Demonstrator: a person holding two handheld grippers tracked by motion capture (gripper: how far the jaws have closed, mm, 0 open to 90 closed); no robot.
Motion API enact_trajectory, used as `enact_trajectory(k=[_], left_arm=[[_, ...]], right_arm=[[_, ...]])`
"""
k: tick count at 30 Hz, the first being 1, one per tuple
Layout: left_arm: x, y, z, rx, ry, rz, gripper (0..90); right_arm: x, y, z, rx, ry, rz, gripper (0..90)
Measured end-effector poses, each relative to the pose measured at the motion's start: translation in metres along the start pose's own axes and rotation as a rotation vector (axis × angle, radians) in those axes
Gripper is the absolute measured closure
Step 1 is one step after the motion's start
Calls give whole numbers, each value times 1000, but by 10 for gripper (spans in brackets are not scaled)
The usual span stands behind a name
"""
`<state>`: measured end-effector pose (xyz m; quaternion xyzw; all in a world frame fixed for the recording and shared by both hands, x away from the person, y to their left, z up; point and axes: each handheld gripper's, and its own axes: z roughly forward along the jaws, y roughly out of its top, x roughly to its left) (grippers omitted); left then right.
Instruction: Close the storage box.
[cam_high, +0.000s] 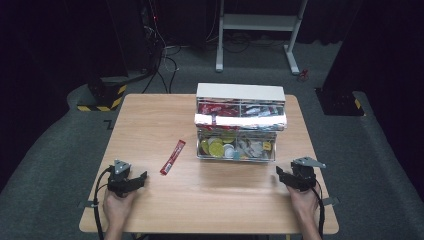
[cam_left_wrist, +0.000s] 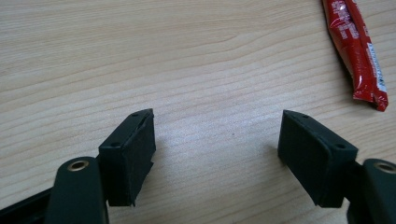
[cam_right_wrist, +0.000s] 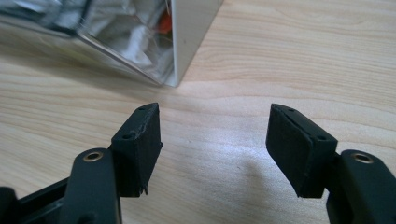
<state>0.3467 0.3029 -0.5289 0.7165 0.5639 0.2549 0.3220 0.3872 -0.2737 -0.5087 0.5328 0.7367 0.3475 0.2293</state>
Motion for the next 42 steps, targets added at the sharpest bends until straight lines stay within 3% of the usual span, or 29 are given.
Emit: enact_trajectory(k=[5,12,18,28,33,36,42], left_arm=[[0,0,0,0,0,0,279],[0,0,0,1,-1,2,279],[0,0,0,0,0,1,279],[0,0,0,0,0,1,282],[0,0,0,1,-1,1,281],[0,0,0,2,-1,2,281],[0,0,0,1,-2,2,279]], right_arm=[[-2,-1,11,32,-8,-9,339],[0,0,14,32,-6,-8,334],[2,2,17,51,-17,-39,328],[0,2,22,54,-16,-20,278],[1,2,23,54,-33,-39,233],[-1,2,24,65,-45,-20,180],[1,0,23,66,-58,-7,170]])
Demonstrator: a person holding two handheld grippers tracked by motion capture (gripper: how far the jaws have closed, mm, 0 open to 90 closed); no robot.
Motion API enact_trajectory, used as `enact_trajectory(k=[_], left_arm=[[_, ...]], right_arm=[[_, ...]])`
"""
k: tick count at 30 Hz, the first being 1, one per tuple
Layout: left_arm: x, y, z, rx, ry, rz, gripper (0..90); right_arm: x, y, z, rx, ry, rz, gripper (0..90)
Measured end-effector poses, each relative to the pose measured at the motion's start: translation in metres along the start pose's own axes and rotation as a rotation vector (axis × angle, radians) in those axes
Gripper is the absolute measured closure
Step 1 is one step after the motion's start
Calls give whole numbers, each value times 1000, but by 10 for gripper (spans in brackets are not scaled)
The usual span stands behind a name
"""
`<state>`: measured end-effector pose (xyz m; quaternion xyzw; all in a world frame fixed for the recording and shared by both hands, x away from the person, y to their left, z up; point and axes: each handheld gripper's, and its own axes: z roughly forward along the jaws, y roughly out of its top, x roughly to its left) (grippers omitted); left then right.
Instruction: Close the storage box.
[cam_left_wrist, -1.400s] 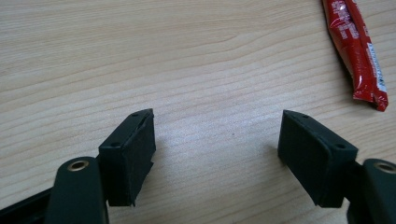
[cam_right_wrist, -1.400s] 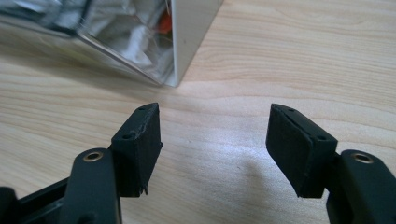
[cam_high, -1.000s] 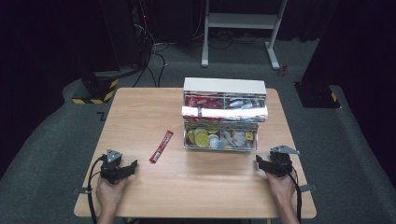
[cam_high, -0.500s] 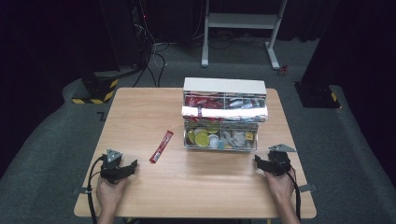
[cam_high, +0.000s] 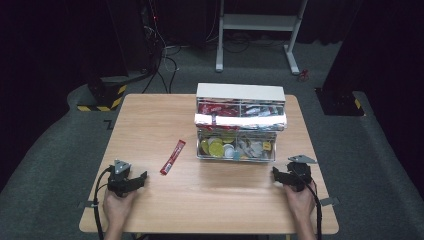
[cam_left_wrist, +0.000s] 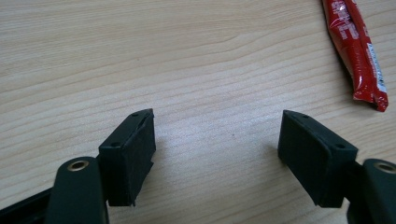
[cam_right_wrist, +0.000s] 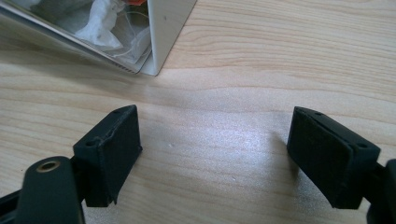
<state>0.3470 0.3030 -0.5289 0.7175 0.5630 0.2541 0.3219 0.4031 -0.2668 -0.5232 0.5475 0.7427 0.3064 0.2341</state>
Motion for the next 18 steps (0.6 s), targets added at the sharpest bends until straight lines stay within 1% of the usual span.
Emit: enact_trajectory(k=[18], left_arm=[[0,0,0,-2,1,-2,282]], right_arm=[[-1,-1,-1,-1,-6,-6,162]])
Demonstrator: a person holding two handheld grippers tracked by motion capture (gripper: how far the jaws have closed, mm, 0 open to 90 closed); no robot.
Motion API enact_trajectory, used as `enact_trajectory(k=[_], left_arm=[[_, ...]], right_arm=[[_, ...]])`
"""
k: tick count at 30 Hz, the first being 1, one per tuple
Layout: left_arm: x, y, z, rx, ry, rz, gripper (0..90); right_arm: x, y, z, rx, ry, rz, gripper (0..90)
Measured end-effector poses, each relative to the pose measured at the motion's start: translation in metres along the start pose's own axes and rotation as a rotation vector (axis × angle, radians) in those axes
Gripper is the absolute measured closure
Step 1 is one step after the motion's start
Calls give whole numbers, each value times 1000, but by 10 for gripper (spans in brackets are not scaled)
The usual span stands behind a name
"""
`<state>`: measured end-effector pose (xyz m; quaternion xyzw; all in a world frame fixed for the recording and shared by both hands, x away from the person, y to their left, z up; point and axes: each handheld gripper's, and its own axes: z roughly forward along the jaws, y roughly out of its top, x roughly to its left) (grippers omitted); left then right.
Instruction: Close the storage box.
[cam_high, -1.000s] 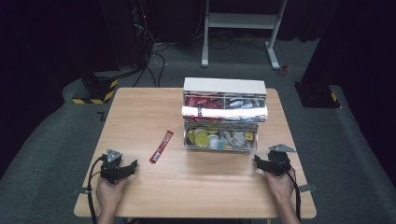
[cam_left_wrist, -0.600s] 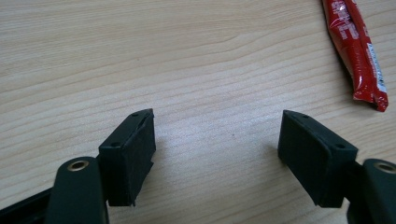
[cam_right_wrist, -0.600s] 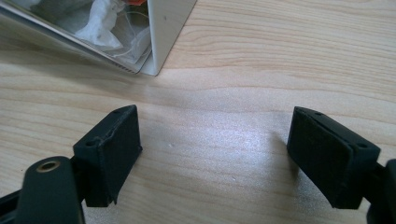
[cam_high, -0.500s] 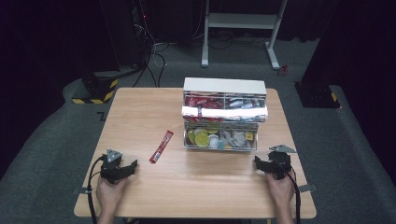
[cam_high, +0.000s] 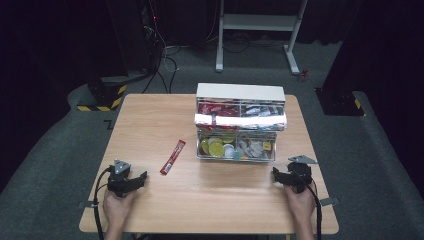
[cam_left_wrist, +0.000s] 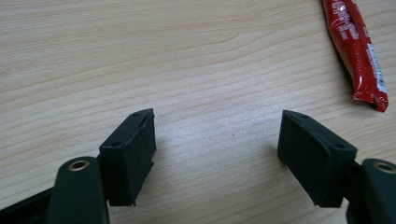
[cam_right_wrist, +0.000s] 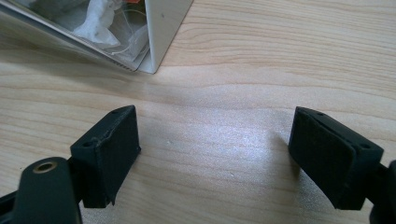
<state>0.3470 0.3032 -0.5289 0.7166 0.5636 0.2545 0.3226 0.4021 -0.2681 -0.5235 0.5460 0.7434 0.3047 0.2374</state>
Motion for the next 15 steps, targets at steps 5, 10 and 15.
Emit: enact_trajectory(k=[5,10,15], left_arm=[[-1,0,0,1,4,0,282],[0,0,1,0,4,1,279],[0,0,1,1,-2,0,268]], right_arm=[[0,0,0,0,0,-1,162],[0,0,0,0,0,-1,161],[0,0,0,0,0,0,162]])
